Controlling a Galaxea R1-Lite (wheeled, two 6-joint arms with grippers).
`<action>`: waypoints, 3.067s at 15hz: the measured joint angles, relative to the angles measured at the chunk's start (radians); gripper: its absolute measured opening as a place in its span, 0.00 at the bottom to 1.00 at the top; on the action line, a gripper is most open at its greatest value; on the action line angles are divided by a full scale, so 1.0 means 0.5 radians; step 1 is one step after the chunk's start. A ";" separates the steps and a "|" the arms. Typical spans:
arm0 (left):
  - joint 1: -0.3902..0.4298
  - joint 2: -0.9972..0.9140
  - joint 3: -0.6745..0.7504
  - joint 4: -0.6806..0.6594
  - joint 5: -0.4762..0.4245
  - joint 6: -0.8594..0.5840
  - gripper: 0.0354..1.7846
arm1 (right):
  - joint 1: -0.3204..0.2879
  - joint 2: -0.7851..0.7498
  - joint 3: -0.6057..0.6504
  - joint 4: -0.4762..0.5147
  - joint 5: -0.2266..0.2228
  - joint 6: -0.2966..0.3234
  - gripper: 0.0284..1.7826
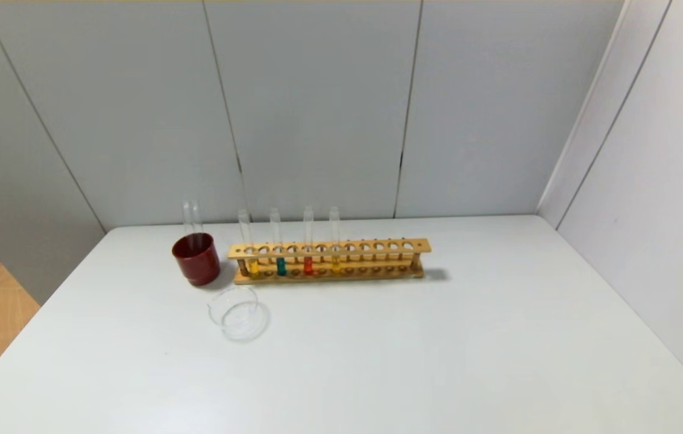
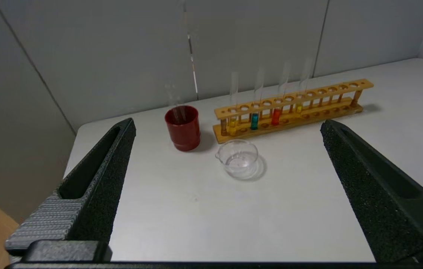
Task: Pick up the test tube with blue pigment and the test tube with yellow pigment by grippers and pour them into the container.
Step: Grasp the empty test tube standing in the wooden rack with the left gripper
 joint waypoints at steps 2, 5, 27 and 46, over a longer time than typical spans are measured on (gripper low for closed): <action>-0.062 0.306 -0.108 -0.131 -0.049 0.026 0.98 | 0.000 0.000 0.000 0.001 0.000 0.000 0.98; -0.107 0.751 -0.175 -0.386 -0.217 0.054 0.98 | 0.000 0.000 0.000 0.000 0.000 0.000 0.98; -0.106 3.089 -0.495 -1.997 -0.354 0.040 0.98 | 0.000 0.000 0.000 0.000 0.000 0.000 0.98; -0.140 3.374 -0.776 -1.918 -0.342 0.046 0.56 | 0.000 0.000 0.000 0.000 -0.001 0.000 0.98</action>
